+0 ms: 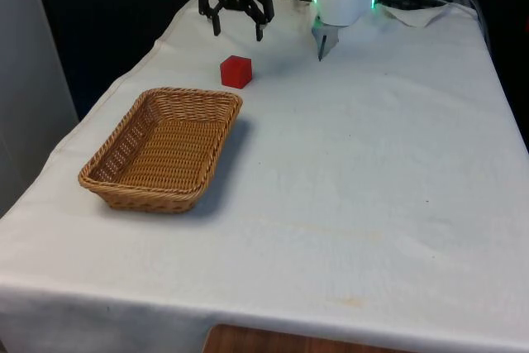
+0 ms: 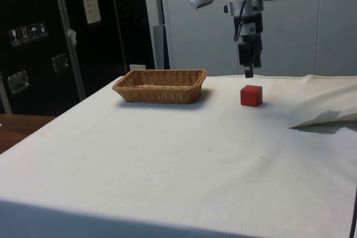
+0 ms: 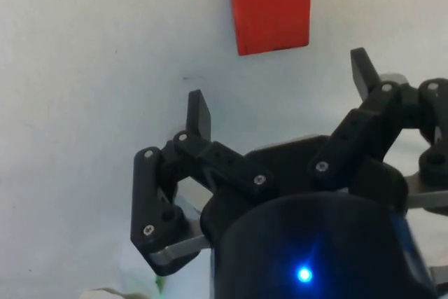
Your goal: Pick up the cube and place it into the basket.
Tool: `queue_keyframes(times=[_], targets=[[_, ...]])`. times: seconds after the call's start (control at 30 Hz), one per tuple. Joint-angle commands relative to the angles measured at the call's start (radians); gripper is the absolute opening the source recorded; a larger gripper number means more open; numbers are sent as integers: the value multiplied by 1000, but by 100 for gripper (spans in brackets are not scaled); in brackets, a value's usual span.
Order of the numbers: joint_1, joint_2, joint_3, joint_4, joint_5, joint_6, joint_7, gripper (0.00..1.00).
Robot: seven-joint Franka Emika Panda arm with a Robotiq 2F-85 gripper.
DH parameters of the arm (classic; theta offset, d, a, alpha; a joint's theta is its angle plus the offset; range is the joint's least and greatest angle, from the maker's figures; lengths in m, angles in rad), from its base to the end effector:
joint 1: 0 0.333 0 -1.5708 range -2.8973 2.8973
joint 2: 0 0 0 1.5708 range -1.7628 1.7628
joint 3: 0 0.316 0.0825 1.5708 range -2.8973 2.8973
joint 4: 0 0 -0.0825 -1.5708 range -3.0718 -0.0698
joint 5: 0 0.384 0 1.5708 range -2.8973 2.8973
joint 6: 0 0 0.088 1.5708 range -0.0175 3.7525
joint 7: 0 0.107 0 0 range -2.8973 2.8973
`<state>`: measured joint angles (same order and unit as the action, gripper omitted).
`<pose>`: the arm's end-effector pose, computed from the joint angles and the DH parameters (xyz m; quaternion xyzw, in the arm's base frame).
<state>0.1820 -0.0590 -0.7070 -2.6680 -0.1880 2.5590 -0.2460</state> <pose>0.3588 -0.2004 0.2474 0.9974 -0.0582 -0.0394 0.0164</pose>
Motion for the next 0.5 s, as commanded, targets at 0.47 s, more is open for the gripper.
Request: queue_keyframes(times=[0.47], targets=[[-1,35,-9,2,103,16,-98,100]])
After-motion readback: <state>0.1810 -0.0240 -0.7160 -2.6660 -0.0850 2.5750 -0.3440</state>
